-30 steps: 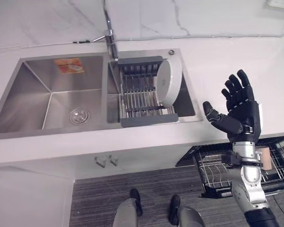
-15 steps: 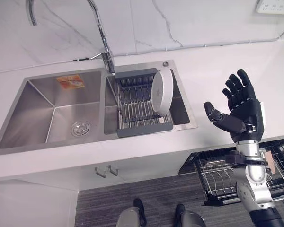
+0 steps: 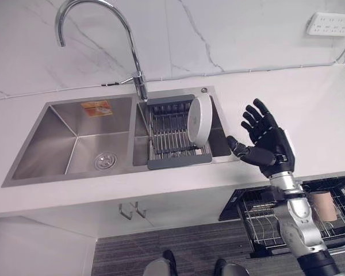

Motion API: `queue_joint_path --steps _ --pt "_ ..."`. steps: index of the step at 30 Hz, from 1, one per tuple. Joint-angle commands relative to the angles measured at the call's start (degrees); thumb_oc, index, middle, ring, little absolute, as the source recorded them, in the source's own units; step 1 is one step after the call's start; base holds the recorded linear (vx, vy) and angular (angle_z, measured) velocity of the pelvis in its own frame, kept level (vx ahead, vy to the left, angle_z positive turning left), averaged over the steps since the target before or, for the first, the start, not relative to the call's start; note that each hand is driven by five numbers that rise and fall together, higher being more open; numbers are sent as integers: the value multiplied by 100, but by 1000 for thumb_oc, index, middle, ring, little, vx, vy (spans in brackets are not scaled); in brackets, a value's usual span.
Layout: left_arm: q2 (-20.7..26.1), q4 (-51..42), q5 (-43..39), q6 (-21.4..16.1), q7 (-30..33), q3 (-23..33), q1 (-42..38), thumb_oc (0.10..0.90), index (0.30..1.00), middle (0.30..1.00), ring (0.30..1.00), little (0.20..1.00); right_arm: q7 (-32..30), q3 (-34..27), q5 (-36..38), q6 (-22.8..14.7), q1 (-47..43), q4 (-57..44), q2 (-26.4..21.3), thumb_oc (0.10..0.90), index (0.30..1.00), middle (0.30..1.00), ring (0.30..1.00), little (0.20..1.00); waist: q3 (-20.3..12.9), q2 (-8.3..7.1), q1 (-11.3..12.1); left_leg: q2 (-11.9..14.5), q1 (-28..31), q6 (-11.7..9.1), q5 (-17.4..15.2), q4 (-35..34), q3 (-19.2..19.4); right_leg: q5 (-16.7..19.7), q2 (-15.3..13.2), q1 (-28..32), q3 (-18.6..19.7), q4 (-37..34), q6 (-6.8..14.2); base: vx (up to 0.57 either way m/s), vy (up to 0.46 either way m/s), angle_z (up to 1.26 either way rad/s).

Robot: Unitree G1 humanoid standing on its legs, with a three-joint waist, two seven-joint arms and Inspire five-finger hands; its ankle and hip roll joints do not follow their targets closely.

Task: Place the dishes in the dishwasher.

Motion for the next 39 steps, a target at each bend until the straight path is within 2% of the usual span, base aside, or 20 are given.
queue_joint_path --steps 1,5,19,23,26,32,39 --pt "-94 203 7 126 -189 -156 -244 800 900 900 900 900 91 -252 185 -428 -865 -150 46 800 900 900 900 900 -164 -87 57 70 -182 -198 -550 100 -123 -637 -14 505 -202 -133 216 32 -3 3" --pt "-137 199 -1 158 -115 -267 -308 800 900 900 900 900 17 -238 421 -299 -1078 128 113 800 900 900 900 900 -173 -105 123 74 -193 -199 -537 100 -148 -651 -22 547 -246 -133 207 12 -5 2" --pt "-205 45 -135 324 118 -427 -273 800 900 900 900 900 -313 -363 528 -140 -1718 803 178 800 900 900 900 900 -139 -96 351 87 -273 -220 -446 100 -206 -712 -22 691 -363 -133 168 20 -6 8" --pt "-174 4 -46 201 76 -488 -139 800 900 900 900 900 -461 -335 492 -85 -1887 945 176 800 900 900 900 900 -97 -73 441 68 -316 -224 -414 100 -238 -725 -25 724 -396 -133 158 11 -1 4" --pt "-173 -9 4 112 69 -522 -46 800 900 900 900 900 -576 -351 730 31 -1995 1053 177 800 900 900 900 900 -73 -60 515 60 -351 -227 -390 100 -257 -731 -31 747 -427 -133 153 10 -2 2" --pt "-126 -11 68 86 -6 -545 -37 800 900 900 900 900 -671 -322 888 256 -2155 1170 188 800 900 900 900 900 -27 -38 576 48 -411 -238 -351 100 -295 -748 -8 773 -435 -133 136 25 -3 6" --pt "-100 12 76 72 -48 -594 -56 800 900 900 900 900 -858 -257 983 345 -2391 1395 230 800 900 900 900 900 -1 -10 655 49 -466 -251 -302 100 -313 -778 4 818 -456 -133 115 21 2 6"
